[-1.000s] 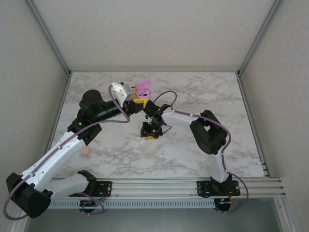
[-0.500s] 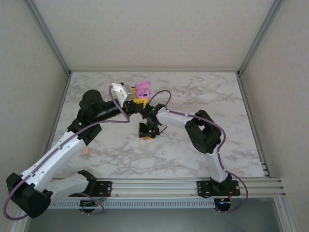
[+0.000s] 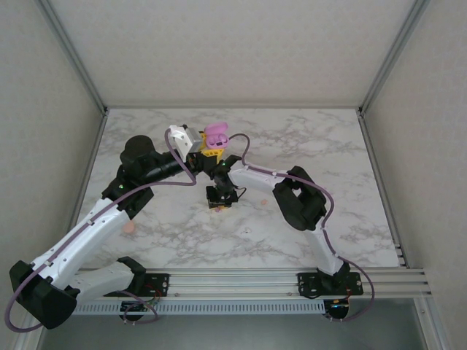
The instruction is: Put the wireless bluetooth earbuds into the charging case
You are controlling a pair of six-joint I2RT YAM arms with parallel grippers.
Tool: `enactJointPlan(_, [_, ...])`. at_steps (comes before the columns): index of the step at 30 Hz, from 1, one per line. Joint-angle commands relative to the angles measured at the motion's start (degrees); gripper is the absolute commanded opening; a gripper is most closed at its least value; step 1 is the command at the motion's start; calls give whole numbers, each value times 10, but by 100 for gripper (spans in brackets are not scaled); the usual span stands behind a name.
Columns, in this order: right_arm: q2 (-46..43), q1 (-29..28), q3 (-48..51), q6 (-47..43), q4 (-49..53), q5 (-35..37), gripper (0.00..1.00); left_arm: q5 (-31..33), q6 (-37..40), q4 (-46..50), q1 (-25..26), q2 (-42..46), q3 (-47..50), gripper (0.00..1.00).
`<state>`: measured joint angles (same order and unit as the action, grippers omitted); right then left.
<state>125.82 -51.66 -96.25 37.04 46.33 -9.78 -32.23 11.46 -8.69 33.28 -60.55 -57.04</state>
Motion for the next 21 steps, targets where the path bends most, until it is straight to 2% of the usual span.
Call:
enactJointPlan(1, [23, -15, -24, -22, 43, 30, 26, 6, 7, 2, 5, 4, -21, 29])
enactJointPlan(13, [38, -26, -46, -39, 85, 59, 26, 7, 6, 1, 5, 6, -21, 29])
enactJointPlan(21, [28, -26, -42, -46, 94, 82, 20, 6, 6, 1, 5, 5, -22, 29])
